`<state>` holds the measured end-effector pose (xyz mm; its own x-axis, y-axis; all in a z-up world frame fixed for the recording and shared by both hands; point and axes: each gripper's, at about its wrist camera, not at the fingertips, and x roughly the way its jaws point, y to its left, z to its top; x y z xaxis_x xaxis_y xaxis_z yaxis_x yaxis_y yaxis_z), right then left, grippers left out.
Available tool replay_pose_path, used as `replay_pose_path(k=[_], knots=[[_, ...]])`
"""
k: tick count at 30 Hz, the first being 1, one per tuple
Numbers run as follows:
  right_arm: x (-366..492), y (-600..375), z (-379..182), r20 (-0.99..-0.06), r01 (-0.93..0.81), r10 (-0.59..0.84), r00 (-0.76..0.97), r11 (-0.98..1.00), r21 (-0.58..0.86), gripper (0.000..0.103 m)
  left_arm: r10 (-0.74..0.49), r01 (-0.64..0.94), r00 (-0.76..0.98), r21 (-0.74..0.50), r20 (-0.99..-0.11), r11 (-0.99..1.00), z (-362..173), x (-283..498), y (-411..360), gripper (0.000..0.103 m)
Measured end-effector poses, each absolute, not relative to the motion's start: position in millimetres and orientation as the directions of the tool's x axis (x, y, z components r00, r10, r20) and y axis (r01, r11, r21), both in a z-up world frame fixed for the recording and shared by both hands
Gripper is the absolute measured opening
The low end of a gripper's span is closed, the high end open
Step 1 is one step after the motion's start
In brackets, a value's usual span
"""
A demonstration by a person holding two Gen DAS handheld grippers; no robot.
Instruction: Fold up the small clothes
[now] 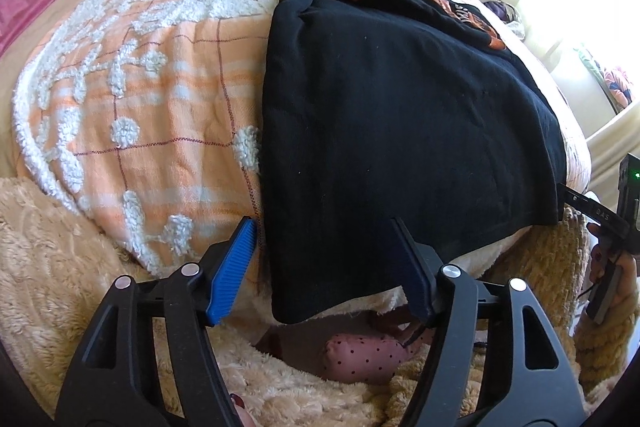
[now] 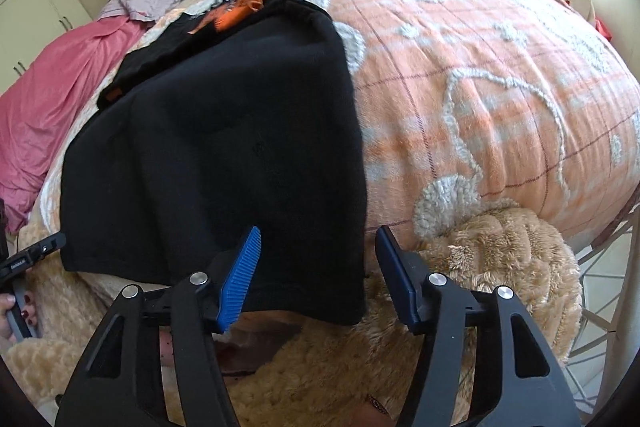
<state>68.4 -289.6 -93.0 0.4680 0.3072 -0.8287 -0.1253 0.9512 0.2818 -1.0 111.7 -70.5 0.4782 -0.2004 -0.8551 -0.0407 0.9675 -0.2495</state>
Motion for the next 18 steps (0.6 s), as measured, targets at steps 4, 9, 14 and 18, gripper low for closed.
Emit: replay_pose_path(k=[4,9,14,18], knots=[[68.8,-288.2,-94.8,-0.823,-0.148,0.312,0.474,0.950,0.275,0.045,-0.207,-0.052,0.473,-0.261,-0.857,0.964,-73.6,3.1,111.5,0.065],[59.5,-287.9,-82.5,-0.785,-0.214,0.375,0.494,0.927,0.308,0.007,-0.211,-0.063,0.472,-0.272,-0.856,0.960,-74.6,5.5,112.5,0.065],[54.3,-293.6,-53.5,-0.712,-0.257,0.427,0.558,0.904,0.341,0.006,-0.222,-0.073,0.480,-0.291,-0.849,0.954,-68.2,0.5,118.3,0.053],[56.0,-305.2,-36.9,-0.678,-0.246,0.418,0.605,0.907,0.341,0.006,-0.250,-0.074,0.488,-0.325,-0.836,0.943,-62.6,-4.9,120.5,0.044]])
